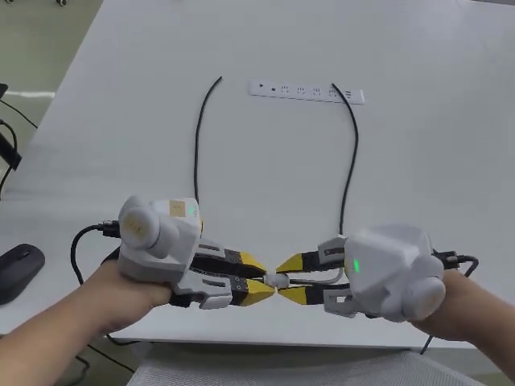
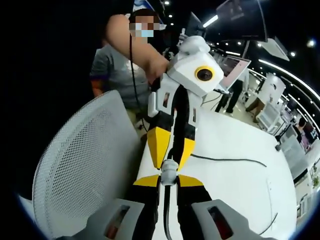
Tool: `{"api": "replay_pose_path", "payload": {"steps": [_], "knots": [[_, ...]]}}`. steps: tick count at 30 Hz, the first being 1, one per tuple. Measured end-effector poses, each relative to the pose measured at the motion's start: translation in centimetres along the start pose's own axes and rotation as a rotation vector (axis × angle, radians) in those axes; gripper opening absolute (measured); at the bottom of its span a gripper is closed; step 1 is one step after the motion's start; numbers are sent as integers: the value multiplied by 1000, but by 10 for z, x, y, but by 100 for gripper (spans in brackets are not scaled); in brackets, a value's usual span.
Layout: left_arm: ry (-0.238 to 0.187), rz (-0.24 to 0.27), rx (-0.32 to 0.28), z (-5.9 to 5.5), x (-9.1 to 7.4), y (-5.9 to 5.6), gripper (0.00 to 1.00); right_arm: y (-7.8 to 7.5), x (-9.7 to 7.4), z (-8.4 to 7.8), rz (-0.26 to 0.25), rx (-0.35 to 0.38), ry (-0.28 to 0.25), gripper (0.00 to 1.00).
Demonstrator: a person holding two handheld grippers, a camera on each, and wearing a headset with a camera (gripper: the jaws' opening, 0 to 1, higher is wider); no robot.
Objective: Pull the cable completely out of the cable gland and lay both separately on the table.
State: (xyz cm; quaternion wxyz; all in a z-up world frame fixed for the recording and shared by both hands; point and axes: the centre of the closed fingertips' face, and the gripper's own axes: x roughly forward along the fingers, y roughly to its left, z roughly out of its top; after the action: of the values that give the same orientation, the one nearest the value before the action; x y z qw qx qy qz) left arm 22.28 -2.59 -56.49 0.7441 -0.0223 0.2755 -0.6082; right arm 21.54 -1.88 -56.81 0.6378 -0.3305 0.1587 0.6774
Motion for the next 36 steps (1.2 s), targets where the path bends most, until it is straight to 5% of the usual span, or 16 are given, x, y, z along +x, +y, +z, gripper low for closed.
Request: {"api": "replay_pose_path", "payload": {"steps": [11, 12, 14, 17, 18, 22, 27, 31, 36], "knots": [[-20, 5, 134, 6, -1, -5, 16, -5, -7, -1, 49, 321, -60, 16], [-5, 11, 165, 4, -1, -4, 16, -3, -9, 1, 92, 408, -80, 13], [17, 11, 208, 0, 0, -5, 16, -10, -11, -7, 82, 520, -71, 19], [34, 8, 254, -2, -1, -7, 16, -7, -15, 0, 171, 629, -146, 19], [40, 6, 265, -2, -1, -9, 16, -5, -18, 5, 228, 733, -183, 20], [33, 0, 314, 1, -2, -11, 16, -8, -20, 10, 340, 946, -260, 20], [30, 0, 328, 3, -4, -10, 16, 2, -13, 4, 409, 1017, -234, 20], [28, -2, 342, 5, -6, -12, 16, 4, -12, 13, 451, 1090, -283, 20], [28, -8, 351, 6, -7, -12, 16, 7, -9, 14, 464, 1080, -281, 17]]}}
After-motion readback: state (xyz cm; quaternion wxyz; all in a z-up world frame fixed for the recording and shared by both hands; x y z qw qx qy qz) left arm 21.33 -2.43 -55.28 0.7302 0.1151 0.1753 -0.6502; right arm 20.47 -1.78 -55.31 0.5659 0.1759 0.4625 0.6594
